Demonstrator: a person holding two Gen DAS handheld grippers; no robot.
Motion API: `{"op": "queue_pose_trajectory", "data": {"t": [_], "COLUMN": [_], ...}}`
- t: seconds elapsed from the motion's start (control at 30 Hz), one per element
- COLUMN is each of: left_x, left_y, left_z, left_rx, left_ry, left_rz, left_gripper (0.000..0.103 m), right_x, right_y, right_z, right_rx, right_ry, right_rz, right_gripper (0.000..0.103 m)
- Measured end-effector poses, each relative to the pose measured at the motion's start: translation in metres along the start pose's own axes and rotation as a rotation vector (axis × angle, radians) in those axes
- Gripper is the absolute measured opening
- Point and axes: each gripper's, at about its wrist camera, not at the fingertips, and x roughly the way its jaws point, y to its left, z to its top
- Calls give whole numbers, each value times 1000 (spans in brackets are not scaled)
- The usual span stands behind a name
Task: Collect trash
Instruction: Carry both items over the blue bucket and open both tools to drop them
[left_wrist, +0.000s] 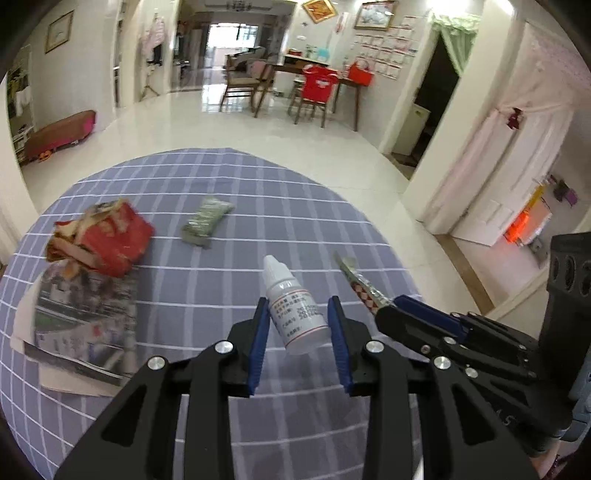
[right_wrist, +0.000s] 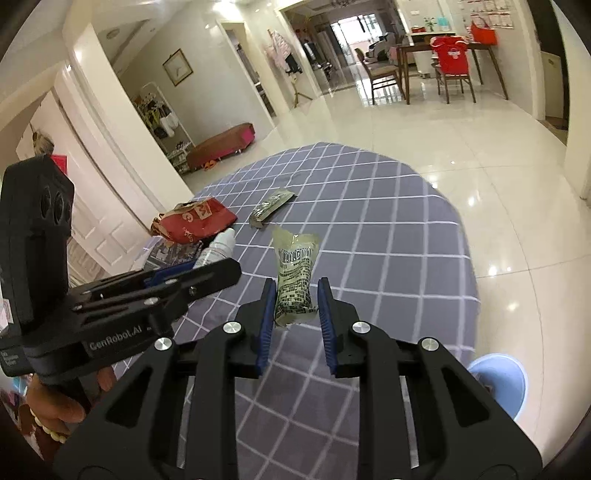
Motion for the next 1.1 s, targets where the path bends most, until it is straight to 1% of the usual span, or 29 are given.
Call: {"op": "queue_pose_trajectory", "data": {"t": [0.1,0.2,0.4,0.47,0.63,0.73,0.77,0.8,0.83,0.93,1.1], "left_x": [3,9,35,48,82,101,107,113,121,136,147], "left_y": [-25,-55,-125,-154,-204,-221,-226,-230,-233,-239,-243], "left_z": [-2,-3,-9,-13,-20,-23,-24,-26,-28,-34,-44], "left_rx": [46,88,194,237,304,322,328,334,340,346,353], "left_ry": [7,22,73,95,153,185,196,207,221,251,279], "left_rz": [-31,-79,-185,-222,-288,-309,-309,-306,-303,-293,-289], "left_gripper": [31,31,31,31,31,31,31,31,31,31,31], "right_x": [-26,-56,-120,-137,-157,-158,-156,-154,-155,-155,-162], "right_y": [-18,-44,-102,-117,-155,-177,-185,-189,-194,-205,-210], "right_z": [-9,-20,-46,-53,-68,-77,-80,-83,-85,-93,-96], "right_rx": [39,100,215,242,319,367,379,381,386,420,433], "right_ry": [-37,-84,-176,-194,-231,-247,-252,-243,-237,-244,-262], "right_rz": [-19,-44,-157,-192,-246,-261,-288,-313,-327,-309,-322], "right_gripper": [23,23,23,23,23,28,37,51,53,53,54]}}
